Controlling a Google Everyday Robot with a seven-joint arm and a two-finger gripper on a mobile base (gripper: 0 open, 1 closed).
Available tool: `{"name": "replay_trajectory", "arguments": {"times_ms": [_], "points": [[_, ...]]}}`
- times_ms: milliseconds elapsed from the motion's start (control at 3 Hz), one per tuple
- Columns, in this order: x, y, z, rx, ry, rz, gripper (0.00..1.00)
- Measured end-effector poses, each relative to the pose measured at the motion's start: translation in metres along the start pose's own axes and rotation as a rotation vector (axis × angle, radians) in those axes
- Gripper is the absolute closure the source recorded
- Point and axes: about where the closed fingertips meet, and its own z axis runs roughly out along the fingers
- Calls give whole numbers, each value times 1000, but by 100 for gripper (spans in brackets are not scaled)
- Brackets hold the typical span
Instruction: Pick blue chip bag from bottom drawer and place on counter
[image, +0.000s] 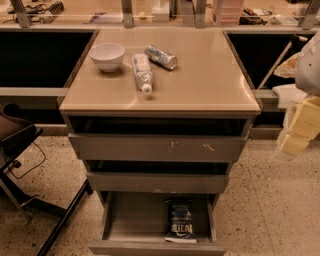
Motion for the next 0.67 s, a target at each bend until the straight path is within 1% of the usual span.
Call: {"name": "replay_trajectory", "arguments": {"times_ms": [333,667], "points": [[15,25,44,-43,-27,61,0],[46,58,112,-129,-6,123,0]]}}
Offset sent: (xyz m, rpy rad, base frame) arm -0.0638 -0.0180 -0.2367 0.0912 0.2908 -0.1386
